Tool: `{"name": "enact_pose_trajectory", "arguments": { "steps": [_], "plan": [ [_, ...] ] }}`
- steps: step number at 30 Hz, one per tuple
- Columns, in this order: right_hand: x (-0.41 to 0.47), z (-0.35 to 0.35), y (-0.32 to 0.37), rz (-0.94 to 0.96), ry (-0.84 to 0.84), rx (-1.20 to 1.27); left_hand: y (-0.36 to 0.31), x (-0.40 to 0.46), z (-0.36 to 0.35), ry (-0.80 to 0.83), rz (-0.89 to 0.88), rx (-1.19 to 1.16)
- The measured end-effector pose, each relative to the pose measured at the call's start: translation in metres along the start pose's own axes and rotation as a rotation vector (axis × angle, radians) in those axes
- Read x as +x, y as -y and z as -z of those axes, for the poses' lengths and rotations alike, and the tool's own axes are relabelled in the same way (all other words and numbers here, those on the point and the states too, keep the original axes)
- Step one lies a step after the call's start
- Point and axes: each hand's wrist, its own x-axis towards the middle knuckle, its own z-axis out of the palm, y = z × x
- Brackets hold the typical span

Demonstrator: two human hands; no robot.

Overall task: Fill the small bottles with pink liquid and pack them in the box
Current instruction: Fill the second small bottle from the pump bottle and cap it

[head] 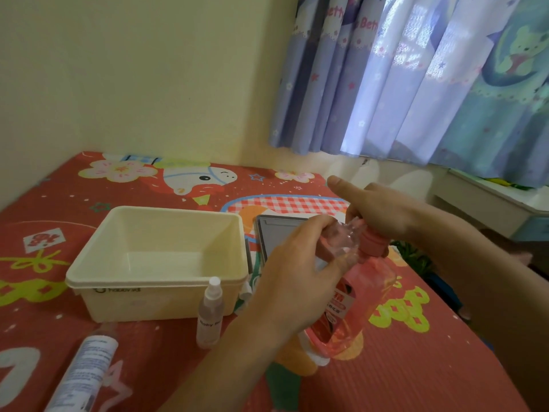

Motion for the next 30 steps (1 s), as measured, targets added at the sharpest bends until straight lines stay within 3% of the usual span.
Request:
{"name": "enact_pose_trajectory", "arguments": {
  "steps": [3,9,15,24,30],
  "plan": [
    [-0.001,-0.002,-0.001,0.014,-0.028,0.017,-0.001,-0.001,0.001,0.017,0.012,-0.011],
    [-0.002,0.010,0.004,-0.072,0.123,0.064,-0.004,-0.002,0.000,-0.004,0.017,-0.024],
    [0.001,-0.002,-0.002,0.006,-0.023,0.012,-0.002,-0.002,-0.002,-0.002,0.027,-0.010],
    [0.001,0.008,0.001,-0.042,0.097,0.063,-0.006,-0.001,0.000,-0.017,0.003,0.008],
    [0.003,-0.003,-0.003,0.022,-0.025,-0.002,-0.004,-0.002,-0.001,-0.005,0.026,0.004]
  ]
}}
